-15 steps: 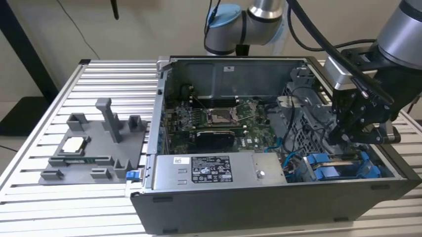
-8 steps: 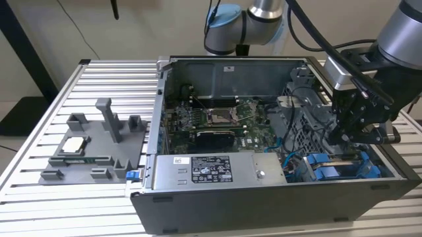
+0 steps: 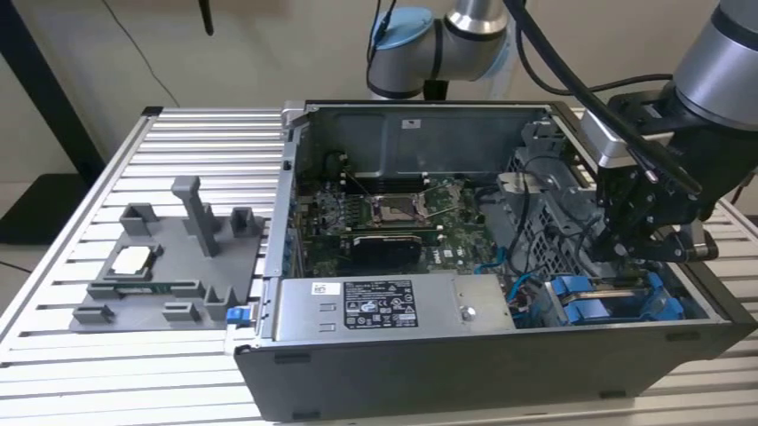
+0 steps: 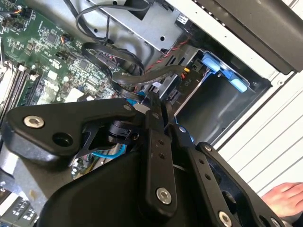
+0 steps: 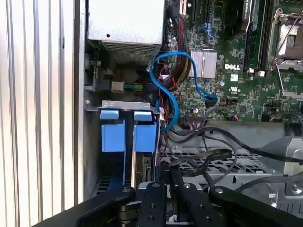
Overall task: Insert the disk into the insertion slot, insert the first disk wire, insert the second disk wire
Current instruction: 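Insert the second disk wire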
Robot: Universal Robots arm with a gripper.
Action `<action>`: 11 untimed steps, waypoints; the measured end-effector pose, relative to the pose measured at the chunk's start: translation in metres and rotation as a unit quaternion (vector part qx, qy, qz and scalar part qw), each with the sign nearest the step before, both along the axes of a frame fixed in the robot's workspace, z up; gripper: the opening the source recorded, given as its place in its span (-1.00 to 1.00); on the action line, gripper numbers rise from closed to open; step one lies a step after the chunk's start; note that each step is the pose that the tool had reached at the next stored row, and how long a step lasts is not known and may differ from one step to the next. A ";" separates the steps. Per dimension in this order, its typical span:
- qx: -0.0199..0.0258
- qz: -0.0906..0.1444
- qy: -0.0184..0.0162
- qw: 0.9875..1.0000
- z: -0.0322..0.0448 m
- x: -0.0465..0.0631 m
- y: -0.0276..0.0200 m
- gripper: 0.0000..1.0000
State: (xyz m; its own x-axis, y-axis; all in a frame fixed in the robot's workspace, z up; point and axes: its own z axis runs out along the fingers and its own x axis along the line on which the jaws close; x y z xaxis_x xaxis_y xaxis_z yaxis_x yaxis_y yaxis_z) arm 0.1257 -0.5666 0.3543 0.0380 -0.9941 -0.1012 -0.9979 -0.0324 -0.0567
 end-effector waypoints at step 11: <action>0.000 0.000 0.000 1.000 -0.0031 0.002 0.0000 -0.68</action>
